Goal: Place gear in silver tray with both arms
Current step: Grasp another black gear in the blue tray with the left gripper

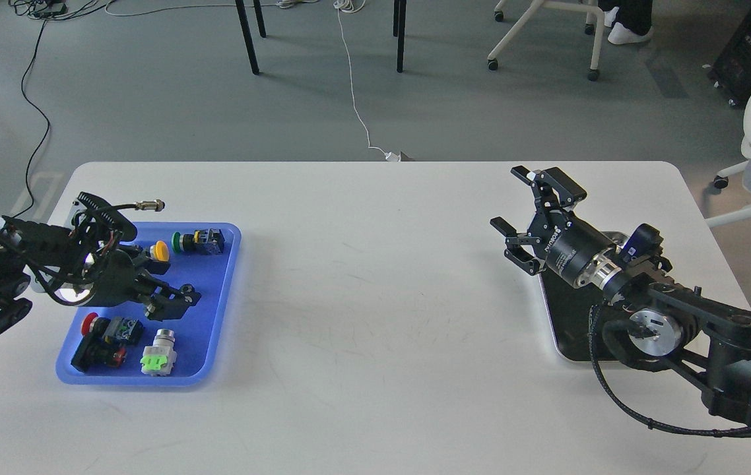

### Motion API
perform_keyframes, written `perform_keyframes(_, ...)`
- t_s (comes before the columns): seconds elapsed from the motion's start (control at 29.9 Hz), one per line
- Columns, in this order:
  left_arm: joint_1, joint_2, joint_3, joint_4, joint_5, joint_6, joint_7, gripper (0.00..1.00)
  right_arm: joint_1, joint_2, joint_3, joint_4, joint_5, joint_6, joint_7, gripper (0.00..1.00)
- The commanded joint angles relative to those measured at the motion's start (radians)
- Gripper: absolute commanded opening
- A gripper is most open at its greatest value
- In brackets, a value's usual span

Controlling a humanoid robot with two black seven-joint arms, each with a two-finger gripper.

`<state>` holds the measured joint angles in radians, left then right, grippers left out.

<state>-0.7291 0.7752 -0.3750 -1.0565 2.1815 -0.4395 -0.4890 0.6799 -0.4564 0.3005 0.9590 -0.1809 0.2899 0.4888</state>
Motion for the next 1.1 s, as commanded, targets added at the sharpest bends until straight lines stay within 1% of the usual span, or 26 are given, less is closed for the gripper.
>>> perform_keyframes(0.0,-0.003,-0.017,0.008,0.033,0.000,0.007,0.000,0.61,0.001,-0.004,0.000,0.001,0.000,0.000,0.000,0.98)
perform_keyframes(0.17,-0.006,-0.019,0.016,0.047,0.000,0.010,0.000,0.59,0.001,-0.004,0.000,0.000,-0.002,0.000,0.000,0.98)
perform_keyframes(0.37,-0.007,-0.039,0.021,0.062,0.000,0.030,0.000,0.59,0.000,0.001,0.006,0.000,0.000,0.002,0.000,0.98)
perform_keyframes(0.6,-0.007,-0.056,0.022,0.082,0.000,0.030,0.000,0.58,0.000,0.001,0.006,0.000,0.000,0.002,0.000,0.98)
perform_keyframes(0.64,-0.007,-0.056,0.022,0.082,0.000,0.030,0.000,0.57,0.000,0.001,0.006,0.000,0.000,0.002,0.000,0.98)
perform_keyframes(0.74,-0.007,-0.056,0.024,0.082,0.000,0.030,0.000,0.51,0.000,0.001,0.006,0.000,-0.002,0.002,0.000,0.98)
perform_keyframes(0.84,-0.007,-0.056,0.024,0.084,0.000,0.028,0.000,0.48,0.000,0.001,0.006,0.000,-0.002,0.002,0.000,0.98)
perform_keyframes(0.9,-0.007,-0.056,0.024,0.084,0.000,0.028,0.000,0.42,0.000,0.001,0.006,0.000,-0.002,0.002,0.000,0.98)
perform_keyframes(0.94,-0.007,-0.056,0.024,0.084,0.000,0.028,0.000,0.40,0.000,-0.001,0.006,0.000,-0.002,0.002,0.000,0.98)
perform_keyframes(1.07,-0.007,-0.056,0.025,0.085,0.000,0.028,0.000,0.39,0.000,-0.001,0.006,0.000,-0.002,0.002,0.000,0.98)
